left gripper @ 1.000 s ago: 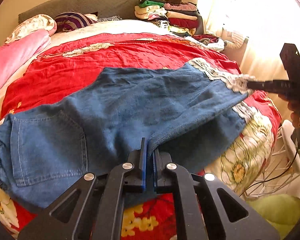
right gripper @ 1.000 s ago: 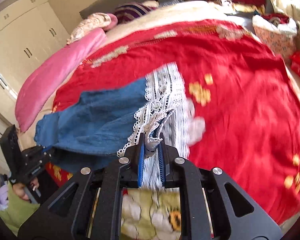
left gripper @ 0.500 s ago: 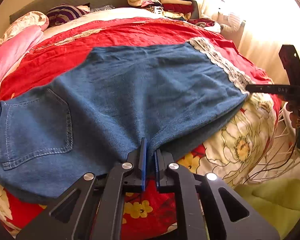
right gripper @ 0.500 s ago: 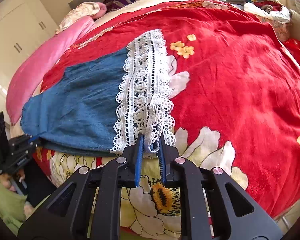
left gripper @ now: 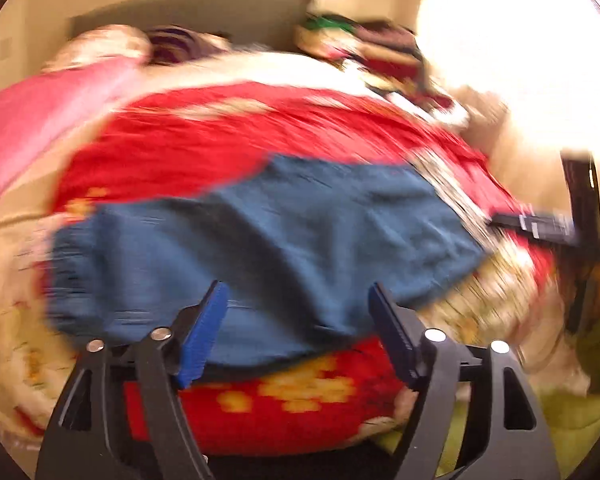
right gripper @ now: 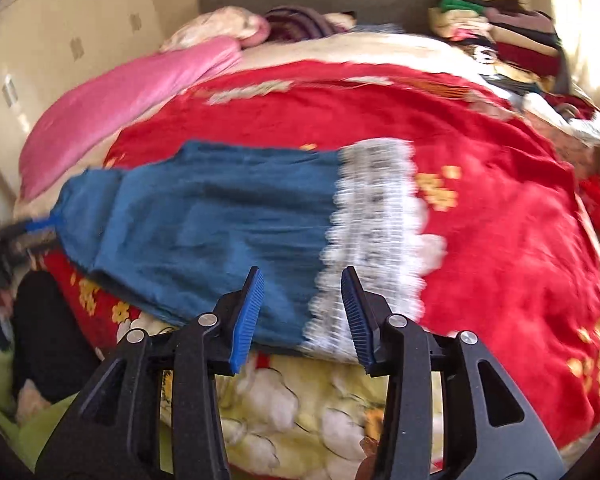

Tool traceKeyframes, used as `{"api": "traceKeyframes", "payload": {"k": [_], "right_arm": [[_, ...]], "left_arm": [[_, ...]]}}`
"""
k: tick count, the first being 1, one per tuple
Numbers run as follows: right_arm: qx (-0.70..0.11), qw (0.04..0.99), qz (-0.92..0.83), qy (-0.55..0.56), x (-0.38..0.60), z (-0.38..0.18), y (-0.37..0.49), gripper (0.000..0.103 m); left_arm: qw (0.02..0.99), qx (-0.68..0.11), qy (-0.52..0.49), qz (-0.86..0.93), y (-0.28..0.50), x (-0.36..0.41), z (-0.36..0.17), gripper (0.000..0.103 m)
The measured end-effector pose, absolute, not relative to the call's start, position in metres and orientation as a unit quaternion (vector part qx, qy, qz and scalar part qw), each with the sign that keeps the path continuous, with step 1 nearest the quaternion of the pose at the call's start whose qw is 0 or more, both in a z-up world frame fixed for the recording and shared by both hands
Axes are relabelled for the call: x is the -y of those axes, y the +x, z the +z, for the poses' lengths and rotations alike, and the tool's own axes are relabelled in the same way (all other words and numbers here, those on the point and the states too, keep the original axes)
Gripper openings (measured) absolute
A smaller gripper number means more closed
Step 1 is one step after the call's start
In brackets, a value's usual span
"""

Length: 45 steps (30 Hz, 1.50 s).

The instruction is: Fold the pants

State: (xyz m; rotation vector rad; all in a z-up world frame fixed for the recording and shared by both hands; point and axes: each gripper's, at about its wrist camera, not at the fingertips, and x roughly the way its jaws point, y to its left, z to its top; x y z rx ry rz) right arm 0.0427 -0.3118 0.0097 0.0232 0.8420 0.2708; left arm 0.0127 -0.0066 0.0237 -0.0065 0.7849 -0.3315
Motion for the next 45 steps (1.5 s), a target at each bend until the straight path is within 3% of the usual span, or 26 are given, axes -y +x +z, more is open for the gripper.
{"api": "traceKeyframes", "payload": {"k": [4, 10, 11, 12, 13, 16, 21, 27, 31, 35, 45], "right_arm": [[-0.431, 0.893, 0.131, 0.008, 0.306, -0.004, 0.056, 0.036], [-0.455, 0.882, 0.124, 0.011, 0.311, -0.018, 0.056, 0.04], [-0.458, 0.88, 0.124, 0.013, 0.312, -0.02, 0.057, 0.04], [-0.461, 0.879, 0.124, 0.014, 0.313, -0.021, 0.056, 0.041], [-0.464, 0.877, 0.123, 0.016, 0.312, -0.023, 0.057, 0.041], [-0.467, 0.876, 0.124, 0.014, 0.312, -0.023, 0.057, 0.041], [-0.47, 0.874, 0.123, 0.013, 0.312, -0.027, 0.055, 0.041], [-0.464, 0.875, 0.135, -0.005, 0.307, -0.023, 0.052, 0.046], [-0.436, 0.888, 0.15, 0.0, 0.305, -0.009, 0.051, 0.047], [-0.433, 0.886, 0.164, -0.003, 0.292, -0.008, 0.061, 0.047], [-0.468, 0.866, 0.177, -0.014, 0.282, -0.037, 0.064, 0.051]], "left_arm": [[0.918, -0.39, -0.077, -0.005, 0.022, -0.068, 0.023, 0.094], [0.894, -0.412, -0.172, 0.04, 0.035, -0.113, -0.006, 0.093], [0.894, -0.411, -0.176, 0.032, 0.038, -0.11, -0.009, 0.084], [0.894, -0.409, -0.18, 0.022, 0.041, -0.106, -0.014, 0.067], [0.893, -0.411, -0.182, 0.025, 0.043, -0.107, -0.017, 0.043], [0.902, -0.391, -0.181, 0.036, 0.039, -0.111, -0.011, 0.042], [0.898, -0.395, -0.185, 0.054, 0.039, -0.133, -0.016, 0.043], [0.906, -0.377, -0.181, 0.073, 0.029, -0.134, -0.004, 0.055], [0.929, -0.338, -0.144, 0.052, 0.016, -0.107, 0.032, 0.069], [0.93, -0.348, -0.117, -0.02, 0.032, -0.056, 0.042, 0.069], [0.879, -0.468, -0.013, -0.093, 0.081, 0.039, -0.04, 0.069]]}}
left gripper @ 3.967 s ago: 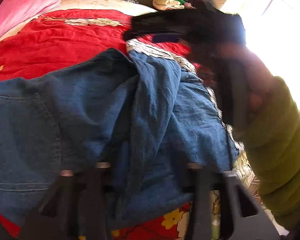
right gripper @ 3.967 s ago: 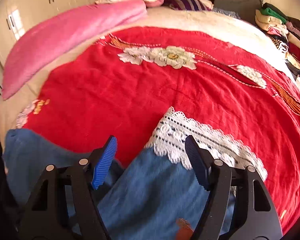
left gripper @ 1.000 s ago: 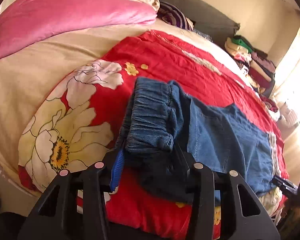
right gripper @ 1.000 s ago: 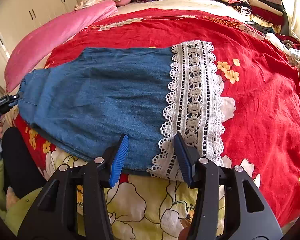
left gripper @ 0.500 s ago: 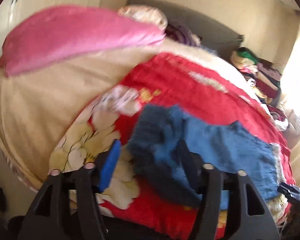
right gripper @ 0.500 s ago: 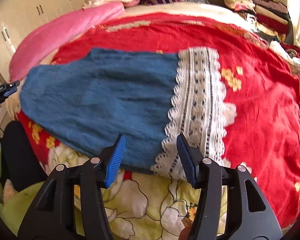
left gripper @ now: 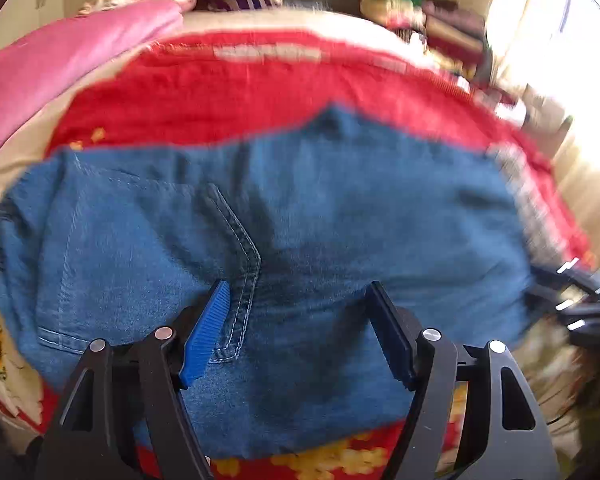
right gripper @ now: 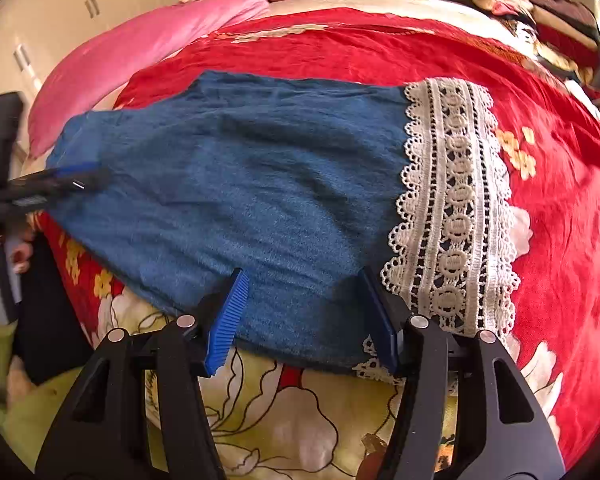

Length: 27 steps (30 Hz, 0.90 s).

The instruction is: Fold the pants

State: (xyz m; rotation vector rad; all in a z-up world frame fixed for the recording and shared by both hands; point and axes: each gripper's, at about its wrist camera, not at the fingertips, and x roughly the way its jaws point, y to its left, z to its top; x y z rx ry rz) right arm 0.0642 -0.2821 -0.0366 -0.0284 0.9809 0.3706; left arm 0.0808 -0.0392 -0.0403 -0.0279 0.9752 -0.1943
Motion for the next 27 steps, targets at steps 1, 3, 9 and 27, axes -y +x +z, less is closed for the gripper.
{"api": "traceKeyframes", "payload": {"k": [1, 3, 9, 27], "right_arm": [[-0.467, 0.865, 0.183, -0.013, 0.283, -0.034, 0.064, 0.051], [-0.454, 0.87, 0.192, -0.001, 0.289, -0.022, 0.064, 0.052], [-0.401, 0.902, 0.156, 0.048, 0.336, 0.024, 0.099, 0.054], [-0.47, 0.862, 0.137, 0.127, 0.392, -0.033, 0.221, 0.047]], "left_arm": [[0.88, -0.466, -0.002, -0.094, 0.08, 0.041, -0.042, 0.069], [0.88, -0.462, -0.016, -0.106, 0.08, 0.038, -0.035, 0.069], [0.897, -0.428, -0.032, -0.106, 0.103, 0.029, 0.0, 0.069], [0.866, -0.48, -0.033, -0.136, 0.239, 0.069, -0.039, 0.069]]}}
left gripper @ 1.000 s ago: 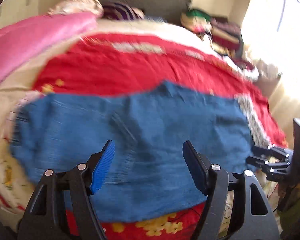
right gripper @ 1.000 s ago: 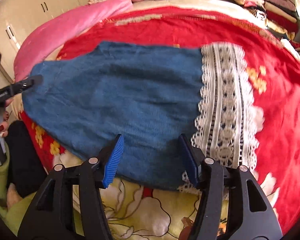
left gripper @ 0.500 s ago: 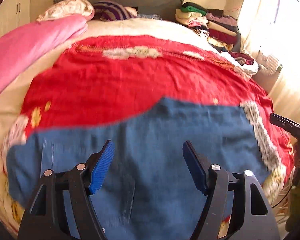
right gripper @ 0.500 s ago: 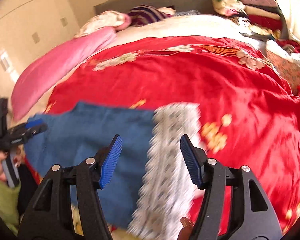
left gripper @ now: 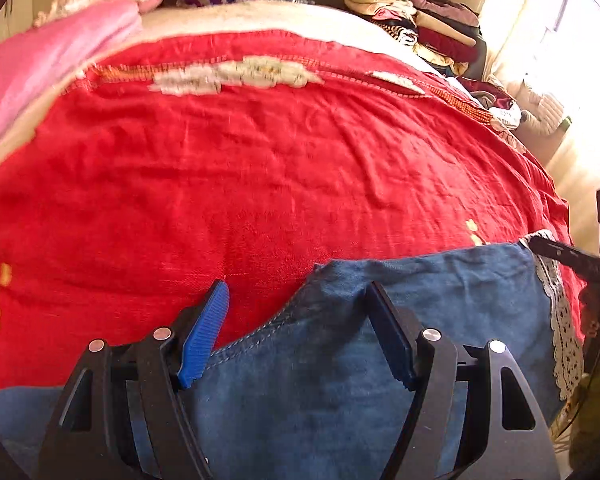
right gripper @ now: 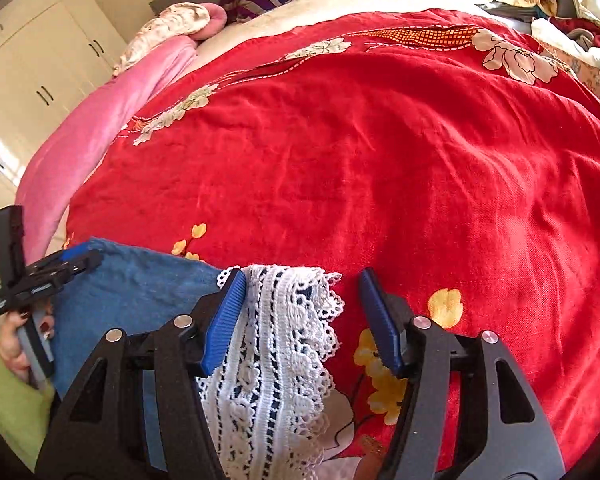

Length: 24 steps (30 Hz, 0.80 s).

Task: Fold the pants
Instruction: 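Grasp the lace hem with the right tool while the left tool grasps the denim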

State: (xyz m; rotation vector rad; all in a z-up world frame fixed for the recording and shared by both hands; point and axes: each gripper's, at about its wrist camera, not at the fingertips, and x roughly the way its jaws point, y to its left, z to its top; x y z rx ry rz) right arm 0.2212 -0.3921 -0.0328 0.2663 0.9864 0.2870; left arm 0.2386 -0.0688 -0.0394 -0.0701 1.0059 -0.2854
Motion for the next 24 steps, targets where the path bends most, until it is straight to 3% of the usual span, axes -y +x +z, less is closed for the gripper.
{"api": "traceKeyframes", "payload": {"k": [1, 3, 4, 5, 9, 18, 24], "right_arm": [[-0.469, 0.863, 0.14, 0.126, 0.392, -0.033, 0.222, 0.04], [-0.468, 0.861, 0.152, 0.128, 0.391, -0.033, 0.22, 0.034], [-0.465, 0.863, 0.154, 0.121, 0.388, -0.033, 0.22, 0.03], [-0.461, 0.866, 0.159, 0.115, 0.386, -0.032, 0.219, 0.027], [-0.449, 0.869, 0.177, 0.108, 0.382, -0.029, 0.216, 0.015], [-0.387, 0.906, 0.164, 0.044, 0.376, 0.021, 0.216, 0.013], [-0.435, 0.889, 0.144, 0.013, 0.37, -0.008, 0.246, 0.014]], "left_arm": [[0.866, -0.478, -0.037, -0.141, 0.239, 0.07, -0.041, 0.068], [0.865, -0.475, -0.048, -0.151, 0.239, 0.071, -0.042, 0.048], [0.86, -0.474, -0.074, -0.172, 0.238, 0.071, -0.042, 0.024], [0.855, -0.476, -0.087, -0.184, 0.238, 0.071, -0.042, 0.012], [0.855, -0.474, -0.079, -0.195, 0.23, 0.078, -0.038, 0.006], [0.884, -0.423, -0.056, -0.192, 0.231, 0.087, 0.002, 0.005], [0.872, -0.461, -0.053, -0.156, 0.252, 0.092, -0.03, 0.006]]}}
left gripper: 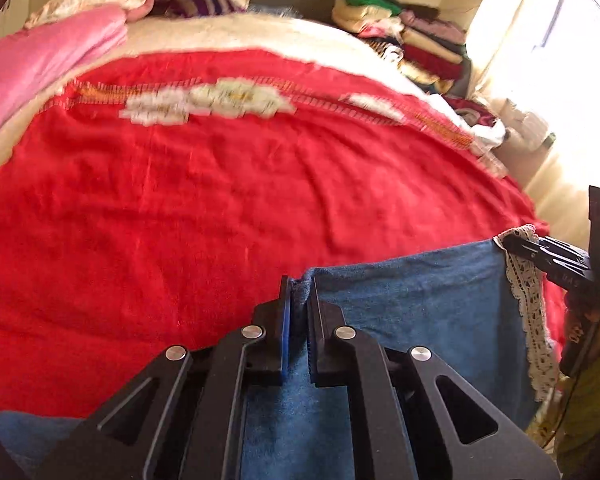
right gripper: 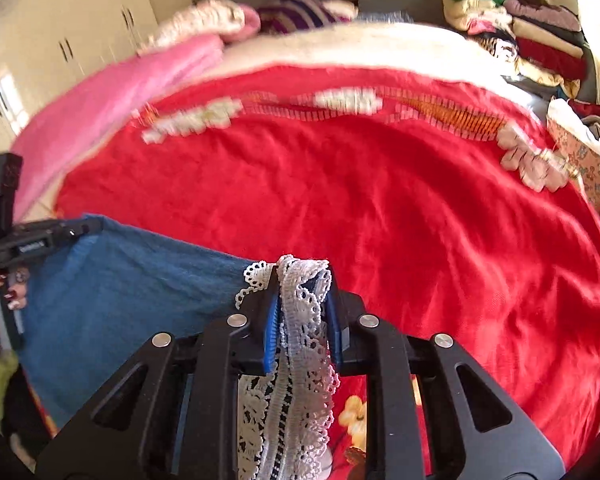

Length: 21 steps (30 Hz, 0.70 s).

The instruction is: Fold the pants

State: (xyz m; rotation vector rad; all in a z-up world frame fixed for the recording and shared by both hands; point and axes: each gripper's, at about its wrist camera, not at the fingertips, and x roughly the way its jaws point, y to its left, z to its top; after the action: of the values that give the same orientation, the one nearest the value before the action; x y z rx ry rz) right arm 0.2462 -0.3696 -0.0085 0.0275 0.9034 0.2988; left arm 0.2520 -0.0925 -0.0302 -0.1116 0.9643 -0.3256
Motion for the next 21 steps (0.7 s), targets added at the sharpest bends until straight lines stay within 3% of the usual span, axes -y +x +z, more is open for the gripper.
{"api": "traceKeyframes", "payload": {"k": [5, 8, 11, 14, 18, 21], "right_arm": [[-0.455, 0.88, 0.132, 0.041, 0.377, -0.036, 0.251, 0.02], [-0.454, 0.882, 0.123, 0.04, 0.379, -0.032, 0.248, 0.029], [-0.435, 0.891, 0.116, 0.057, 0.388, -0.016, 0.235, 0.036], [-0.416, 0.899, 0.111, 0.076, 0.399, -0.001, 0.211, 0.041], [-0.411, 0.9, 0.108, 0.093, 0.409, 0.007, 0.177, 0.043], [-0.41, 0.9, 0.106, 0.1, 0.412, 0.01, 0.152, 0.046]], "left_arm": [[0.874, -0.46, -0.053, -0.148, 0.252, 0.088, -0.047, 0.011], [0.871, -0.461, -0.066, -0.16, 0.25, 0.083, -0.046, 0.014], [0.874, -0.454, -0.073, -0.156, 0.239, 0.074, -0.036, 0.035], [0.884, -0.435, -0.077, -0.155, 0.22, 0.065, -0.022, 0.037], [0.895, -0.412, -0.073, -0.157, 0.192, 0.059, -0.003, 0.051], [0.901, -0.397, -0.069, -0.161, 0.168, 0.059, 0.008, 0.055]]}}
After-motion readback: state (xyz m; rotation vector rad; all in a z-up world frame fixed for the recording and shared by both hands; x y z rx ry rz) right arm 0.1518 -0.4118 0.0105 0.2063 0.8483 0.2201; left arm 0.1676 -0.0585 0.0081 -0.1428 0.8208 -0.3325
